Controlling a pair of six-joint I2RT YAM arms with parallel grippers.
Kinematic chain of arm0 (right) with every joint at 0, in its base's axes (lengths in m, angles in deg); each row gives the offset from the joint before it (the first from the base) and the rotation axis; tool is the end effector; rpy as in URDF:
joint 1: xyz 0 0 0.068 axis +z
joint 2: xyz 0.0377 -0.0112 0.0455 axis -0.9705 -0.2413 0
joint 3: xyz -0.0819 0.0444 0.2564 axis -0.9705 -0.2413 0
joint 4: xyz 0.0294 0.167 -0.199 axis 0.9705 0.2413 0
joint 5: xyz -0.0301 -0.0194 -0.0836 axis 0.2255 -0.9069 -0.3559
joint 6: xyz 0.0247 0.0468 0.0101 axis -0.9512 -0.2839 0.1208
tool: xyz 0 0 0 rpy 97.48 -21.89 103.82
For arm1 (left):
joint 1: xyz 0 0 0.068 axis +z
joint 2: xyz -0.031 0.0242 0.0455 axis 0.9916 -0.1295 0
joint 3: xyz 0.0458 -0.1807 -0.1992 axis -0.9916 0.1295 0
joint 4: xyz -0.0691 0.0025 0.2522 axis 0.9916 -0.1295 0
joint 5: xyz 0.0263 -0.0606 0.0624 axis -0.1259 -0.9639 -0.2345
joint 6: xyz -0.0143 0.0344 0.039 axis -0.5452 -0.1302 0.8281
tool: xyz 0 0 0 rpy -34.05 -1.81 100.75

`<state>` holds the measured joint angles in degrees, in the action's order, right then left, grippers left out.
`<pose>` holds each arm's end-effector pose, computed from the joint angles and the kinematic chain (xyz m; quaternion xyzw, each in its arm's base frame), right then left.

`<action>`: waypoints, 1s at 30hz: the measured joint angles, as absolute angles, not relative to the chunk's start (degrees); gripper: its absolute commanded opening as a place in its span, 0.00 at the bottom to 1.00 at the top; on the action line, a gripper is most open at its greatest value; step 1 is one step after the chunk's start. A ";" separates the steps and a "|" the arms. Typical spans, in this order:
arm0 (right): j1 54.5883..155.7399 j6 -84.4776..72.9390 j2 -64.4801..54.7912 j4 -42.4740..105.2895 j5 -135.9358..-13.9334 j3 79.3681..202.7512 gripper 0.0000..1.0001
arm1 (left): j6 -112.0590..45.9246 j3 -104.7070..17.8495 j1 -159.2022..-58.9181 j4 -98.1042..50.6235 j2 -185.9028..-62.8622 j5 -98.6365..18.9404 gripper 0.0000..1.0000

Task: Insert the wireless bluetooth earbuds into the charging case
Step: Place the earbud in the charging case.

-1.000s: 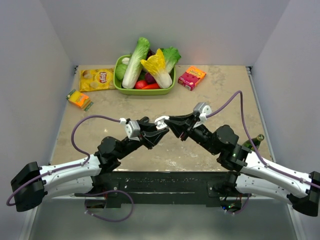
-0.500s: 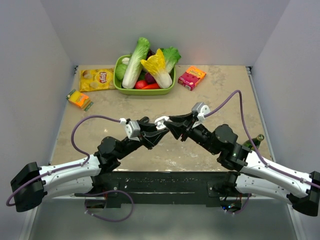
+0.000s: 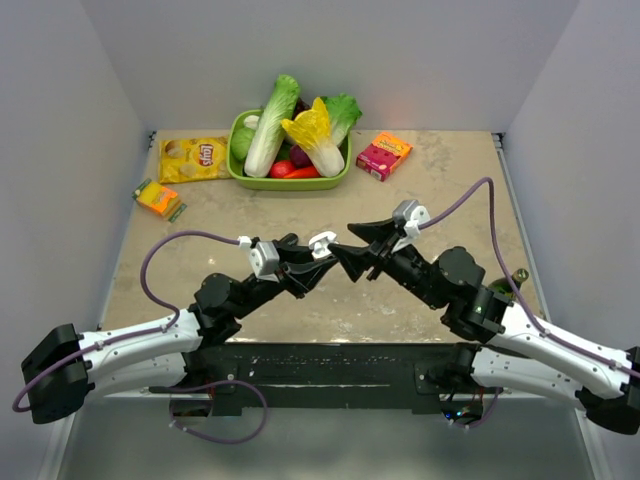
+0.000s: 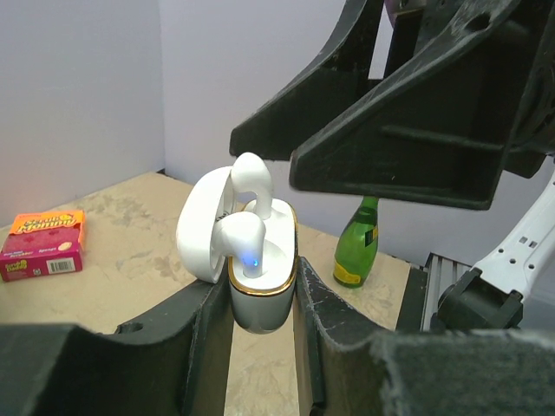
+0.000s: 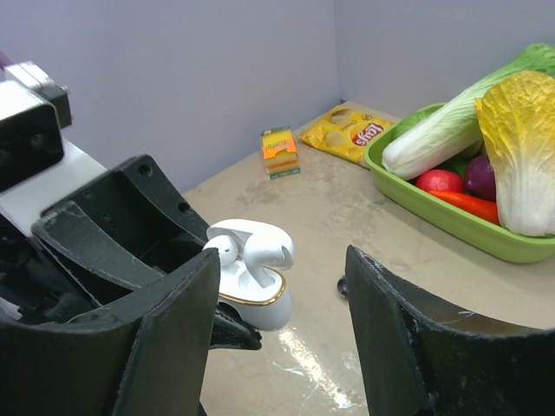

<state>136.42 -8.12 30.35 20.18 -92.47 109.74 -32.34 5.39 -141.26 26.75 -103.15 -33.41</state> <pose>0.0994 0.1625 0.3735 -0.2203 0.6115 0.3863 0.6545 0.1072 -0.1786 0.2941 0.2395 0.5073 -0.4795 0.6748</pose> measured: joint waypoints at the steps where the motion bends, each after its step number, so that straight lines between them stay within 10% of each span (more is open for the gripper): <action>1: 136.42 -8.17 30.68 20.53 -92.55 110.07 0.68 | -32.34 5.36 -141.26 26.80 -103.19 -33.41 0.00; 30: 136.42 -9.52 30.19 37.31 -99.42 120.04 0.68 | -30.68 5.52 -141.26 26.80 -101.09 -36.58 0.00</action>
<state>136.42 -9.52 30.19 37.31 -99.42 120.04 -30.68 5.52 -141.26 26.80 -101.09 -36.58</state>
